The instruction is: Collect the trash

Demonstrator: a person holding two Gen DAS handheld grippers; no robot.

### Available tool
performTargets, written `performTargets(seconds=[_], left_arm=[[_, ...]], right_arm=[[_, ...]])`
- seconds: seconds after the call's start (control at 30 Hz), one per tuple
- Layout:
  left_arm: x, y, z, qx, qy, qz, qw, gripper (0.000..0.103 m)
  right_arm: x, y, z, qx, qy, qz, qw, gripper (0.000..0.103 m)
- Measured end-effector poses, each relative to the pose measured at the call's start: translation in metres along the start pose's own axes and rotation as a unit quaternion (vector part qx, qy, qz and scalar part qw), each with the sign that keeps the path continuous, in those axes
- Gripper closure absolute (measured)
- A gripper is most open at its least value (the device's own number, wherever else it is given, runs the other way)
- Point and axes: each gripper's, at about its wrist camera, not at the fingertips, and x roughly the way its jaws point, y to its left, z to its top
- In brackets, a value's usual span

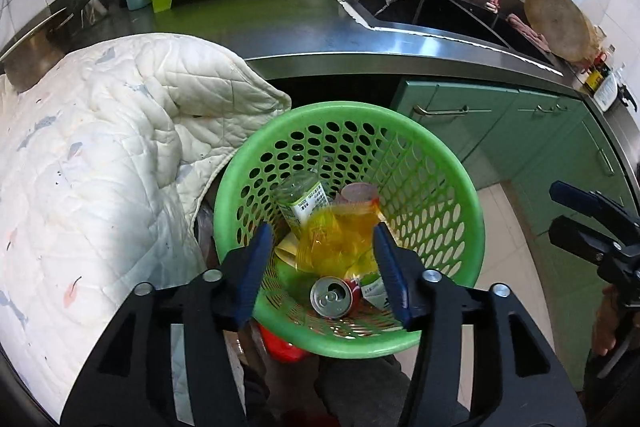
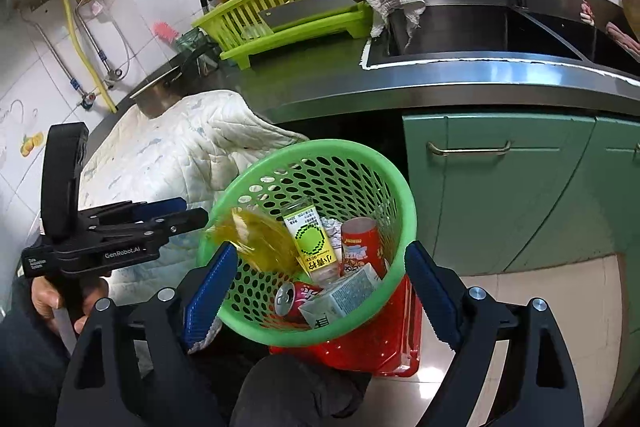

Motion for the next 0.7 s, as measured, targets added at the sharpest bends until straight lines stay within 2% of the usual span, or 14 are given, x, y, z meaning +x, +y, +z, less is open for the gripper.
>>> performTargets(seconds=[0.1, 0.2, 0.47, 0.53, 0.7], left_arm=[[-0.006, 0.002, -0.001, -0.008, -0.004, 0.001, 1.0, 0.041], [-0.019, 0.005, -0.003, -0.015, -0.015, 0.003, 0.9998, 0.039], [-0.068, 0.018, -0.012, -0.029, -0.057, 0.044, 0.997, 0.026], [-0.082, 0.025, -0.016, -0.041, -0.068, 0.052, 0.9955, 0.018], [-0.111, 0.042, -0.029, -0.068, -0.088, 0.077, 0.9908, 0.013]], right_arm=[[-0.004, 0.0, -0.002, 0.003, -0.002, 0.002, 1.0, 0.02], [-0.006, 0.004, -0.003, 0.0, -0.004, 0.005, 1.0, 0.02], [-0.013, 0.028, -0.004, -0.029, -0.017, 0.006, 0.999, 0.018], [-0.015, 0.038, -0.004, -0.042, -0.022, 0.008, 0.999, 0.016], [-0.018, 0.063, -0.004, -0.071, -0.029, 0.016, 0.997, 0.015]])
